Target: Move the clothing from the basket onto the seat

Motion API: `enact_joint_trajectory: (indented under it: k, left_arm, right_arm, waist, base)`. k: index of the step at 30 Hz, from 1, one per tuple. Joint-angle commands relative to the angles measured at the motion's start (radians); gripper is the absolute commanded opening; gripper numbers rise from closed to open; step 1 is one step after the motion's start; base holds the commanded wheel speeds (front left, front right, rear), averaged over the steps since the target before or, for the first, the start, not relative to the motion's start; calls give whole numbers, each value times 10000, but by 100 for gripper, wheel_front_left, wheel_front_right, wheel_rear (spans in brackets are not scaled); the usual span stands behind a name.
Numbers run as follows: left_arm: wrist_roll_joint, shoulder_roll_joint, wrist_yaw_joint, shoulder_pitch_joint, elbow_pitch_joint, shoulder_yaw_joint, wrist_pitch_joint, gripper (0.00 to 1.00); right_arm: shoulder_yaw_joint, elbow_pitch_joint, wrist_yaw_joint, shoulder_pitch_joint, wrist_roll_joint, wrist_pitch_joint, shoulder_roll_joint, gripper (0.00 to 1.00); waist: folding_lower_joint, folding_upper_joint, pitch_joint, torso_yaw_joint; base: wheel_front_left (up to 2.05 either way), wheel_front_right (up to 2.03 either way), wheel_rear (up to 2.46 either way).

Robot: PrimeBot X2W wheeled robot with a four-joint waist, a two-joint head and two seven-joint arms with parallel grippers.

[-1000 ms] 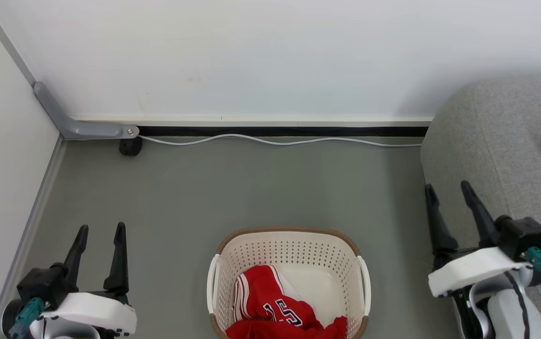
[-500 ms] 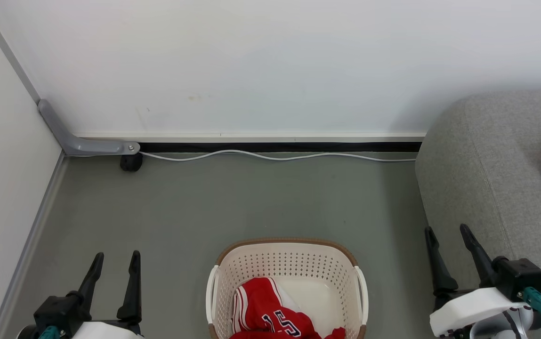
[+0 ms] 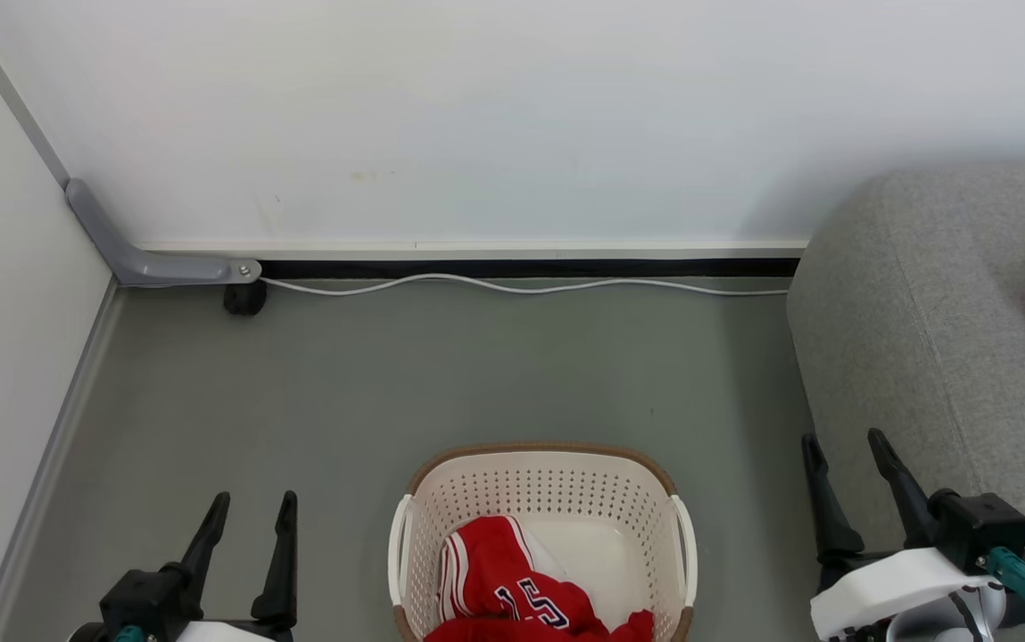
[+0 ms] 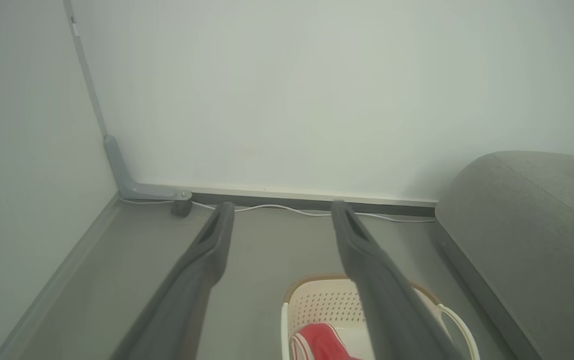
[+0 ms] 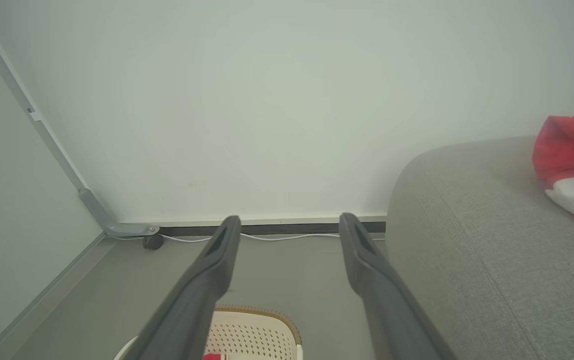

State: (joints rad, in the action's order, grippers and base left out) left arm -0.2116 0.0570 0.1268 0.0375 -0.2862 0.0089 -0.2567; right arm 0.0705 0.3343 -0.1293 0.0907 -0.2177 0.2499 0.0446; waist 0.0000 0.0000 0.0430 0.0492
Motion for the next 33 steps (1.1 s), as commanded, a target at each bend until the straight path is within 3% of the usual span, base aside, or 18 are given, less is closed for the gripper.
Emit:
enact_joint_trajectory:
  k: [1, 11, 21, 29, 33]
  left_arm:
    - [39, 107, 38, -301, 171, 181, -51, 100]
    - [-218, 94, 38, -875, -388, -701, -51, 100]
    - [-824, 202, 38, -2597, -1701, -2283, -51, 100]
    - [-1663, 464, 38, -4439, -3010, -4156, -51, 100]
    - [-1947, 901, 38, -5734, -4023, -5968, -51, 100]
  right_arm:
    - [229, -293, -14, 318, 53, 118, 59, 100]
    - [338, -721, -14, 1094, 171, 118, 58, 100]
    - [551, -1299, -14, 2648, 274, 118, 57, 100]
    - [983, -1687, -14, 4073, 365, 118, 57, 100]
    - [1494, -1961, -14, 5031, 158, 118, 57, 100]
  waist:
    - [0, 0, 125, -13]
    - [0, 0, 1482, -157]
    - [0, 0, 3940, -589]
    - [0, 0, 5864, -1056]
    - [0, 0, 6905, -1521]
  base:
    - [0, 0, 0]
    - [0, 0, 0]
    - [0, 0, 0]
    - [0, 0, 0]
    - [0, 0, 0]
